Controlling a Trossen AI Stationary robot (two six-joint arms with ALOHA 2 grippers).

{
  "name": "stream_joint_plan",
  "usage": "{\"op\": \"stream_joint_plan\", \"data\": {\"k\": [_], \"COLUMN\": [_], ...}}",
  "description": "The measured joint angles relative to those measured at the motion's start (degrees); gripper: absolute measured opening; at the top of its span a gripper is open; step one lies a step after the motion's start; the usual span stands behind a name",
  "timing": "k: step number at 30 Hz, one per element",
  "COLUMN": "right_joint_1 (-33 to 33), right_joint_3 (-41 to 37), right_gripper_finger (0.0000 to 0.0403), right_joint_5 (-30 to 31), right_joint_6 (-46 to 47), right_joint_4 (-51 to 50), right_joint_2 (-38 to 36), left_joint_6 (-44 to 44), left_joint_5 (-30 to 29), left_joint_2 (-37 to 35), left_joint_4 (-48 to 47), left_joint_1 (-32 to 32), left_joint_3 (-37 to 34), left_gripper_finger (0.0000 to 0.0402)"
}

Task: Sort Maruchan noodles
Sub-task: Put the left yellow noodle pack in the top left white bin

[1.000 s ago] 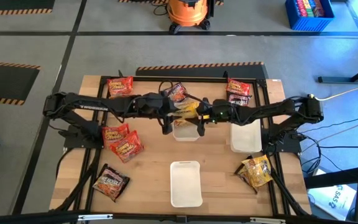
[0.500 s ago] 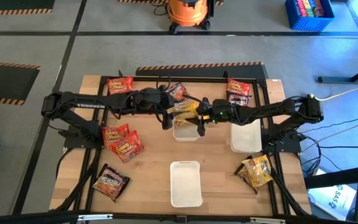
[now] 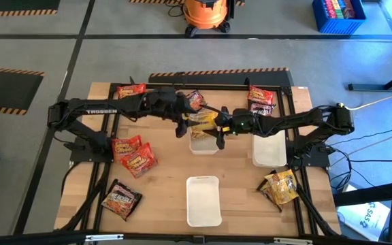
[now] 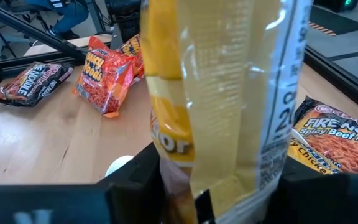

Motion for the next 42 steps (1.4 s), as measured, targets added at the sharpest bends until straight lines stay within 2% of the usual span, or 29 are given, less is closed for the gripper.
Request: {"op": "stream_joint_plan", "data": {"k": [5,10,17,22,29,32,37,42], "right_joint_1": [0.0,0.0,0.0,0.0,0.0,0.0,0.0,0.02], "right_joint_3": [0.0,0.0,-0.02,-0.02,0.04,0.04,0.04,-0.02], "right_gripper_finger": [0.0149,0.0149,0.0149,0.0149,0.015,0.015,0.015,0.015], "right_joint_5": [0.04,0.04,0.04,0.04,0.12,0.11,0.09,-0.14], "right_joint_6": [-0.02,-0.05,-0.02,-0.01,-0.02,-0.02,-0.02,0.01], "right_joint_4": [0.01,-0.22,-0.11,-0.87,-1.48,-1.5,-1.66,-2.51], "right_joint_2": [0.0,0.0,0.02,0.02,0.02,0.02,0.02,0.02], "left_joint_6": [-1.95,1.02,4.57,7.49,10.16,10.46,11.72,11.81], "left_joint_5": [6.83,6.47,5.43,0.76,-9.1,-10.95,-6.34,-0.91], "left_joint_2": [2.69,5.56,13.67,17.67,18.25,17.88,18.12,21.54], "left_joint_4": [-0.65,-6.47,-17.6,-25.74,-29.26,-31.17,-31.84,-31.63], "left_joint_1": [1.47,1.32,0.79,-0.55,-2.63,-3.09,-3.09,-2.74], "left_joint_3": [0.52,5.76,16.12,22.0,25.59,28.25,28.48,28.5], "left_gripper_finger": [0.0234,0.0234,0.0234,0.0234,0.0229,0.0228,0.0228,0.0228]}}
